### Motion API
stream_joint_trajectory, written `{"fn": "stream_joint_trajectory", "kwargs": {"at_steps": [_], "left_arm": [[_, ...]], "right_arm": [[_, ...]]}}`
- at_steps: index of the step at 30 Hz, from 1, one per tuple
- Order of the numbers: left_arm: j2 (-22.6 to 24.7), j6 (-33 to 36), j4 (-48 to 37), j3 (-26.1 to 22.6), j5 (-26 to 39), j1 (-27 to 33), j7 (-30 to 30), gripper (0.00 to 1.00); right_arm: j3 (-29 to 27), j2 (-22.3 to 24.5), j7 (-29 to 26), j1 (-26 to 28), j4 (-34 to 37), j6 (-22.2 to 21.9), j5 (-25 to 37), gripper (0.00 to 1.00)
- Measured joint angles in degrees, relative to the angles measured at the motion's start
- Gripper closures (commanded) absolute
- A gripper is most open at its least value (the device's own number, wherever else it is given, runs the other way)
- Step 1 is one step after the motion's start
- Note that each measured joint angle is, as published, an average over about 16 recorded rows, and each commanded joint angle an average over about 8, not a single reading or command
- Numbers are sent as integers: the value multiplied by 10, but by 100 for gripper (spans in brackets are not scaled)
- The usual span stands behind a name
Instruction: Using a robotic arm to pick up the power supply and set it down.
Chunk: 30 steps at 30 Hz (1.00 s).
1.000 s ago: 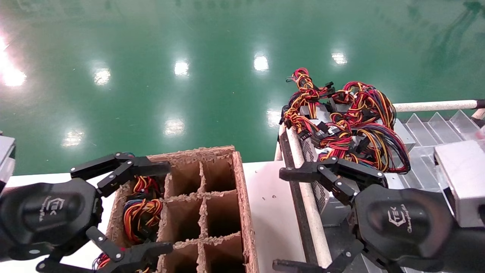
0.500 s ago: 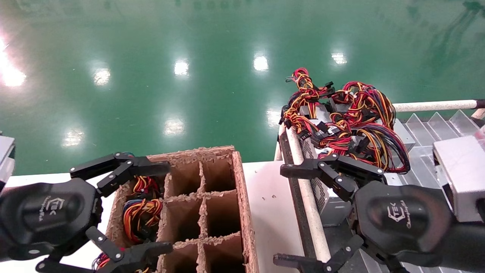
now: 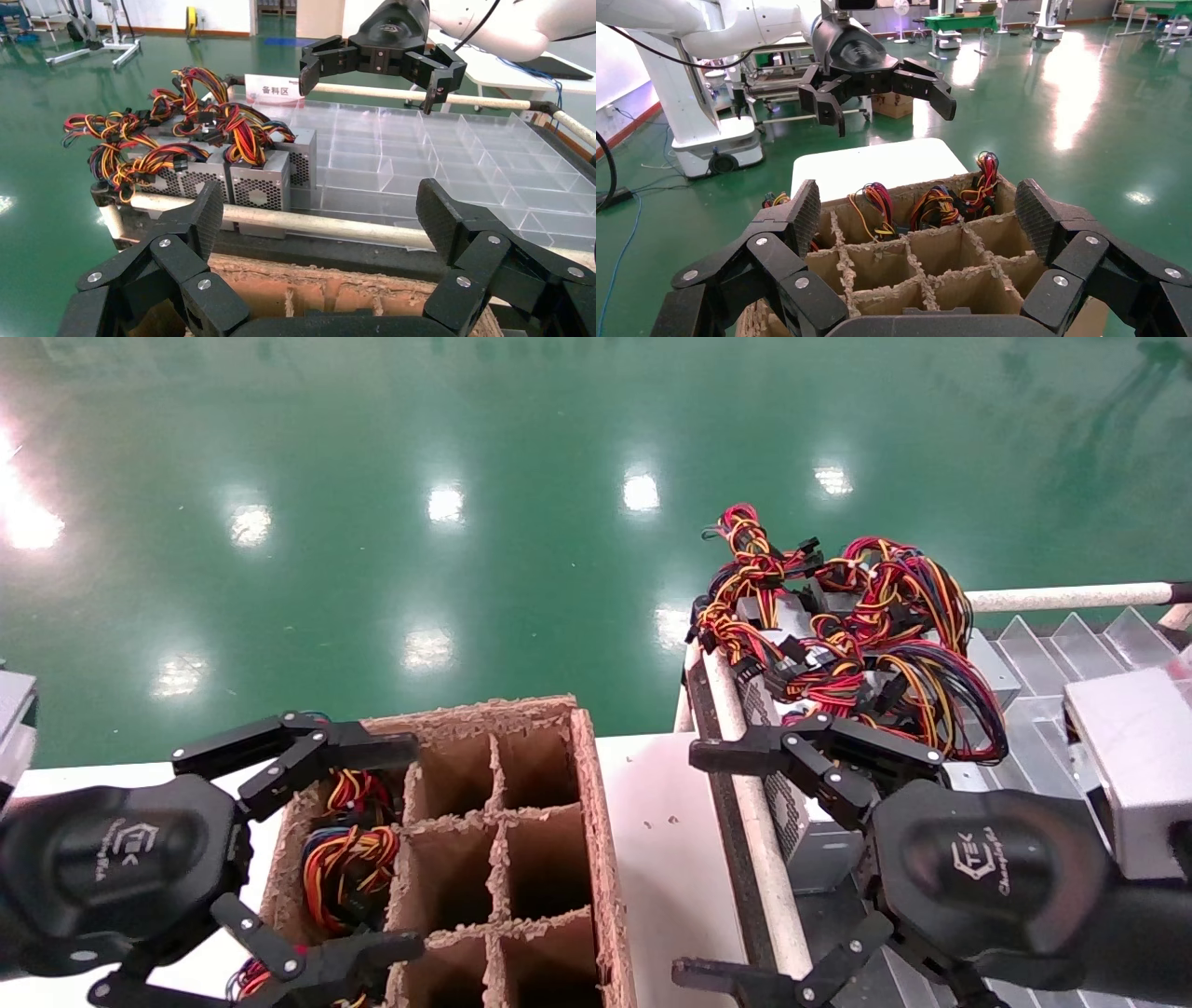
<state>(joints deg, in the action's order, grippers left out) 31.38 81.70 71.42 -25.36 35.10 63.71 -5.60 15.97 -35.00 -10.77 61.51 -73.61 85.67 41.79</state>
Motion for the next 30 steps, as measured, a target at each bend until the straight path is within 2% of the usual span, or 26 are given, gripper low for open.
{"fn": "stream_joint_trajectory", "kwargs": {"at_steps": [30], "left_arm": [[0,0,0,0,0,0,0,0]], "right_arm": [[1,0,1,1,1,0,1,0]]}}
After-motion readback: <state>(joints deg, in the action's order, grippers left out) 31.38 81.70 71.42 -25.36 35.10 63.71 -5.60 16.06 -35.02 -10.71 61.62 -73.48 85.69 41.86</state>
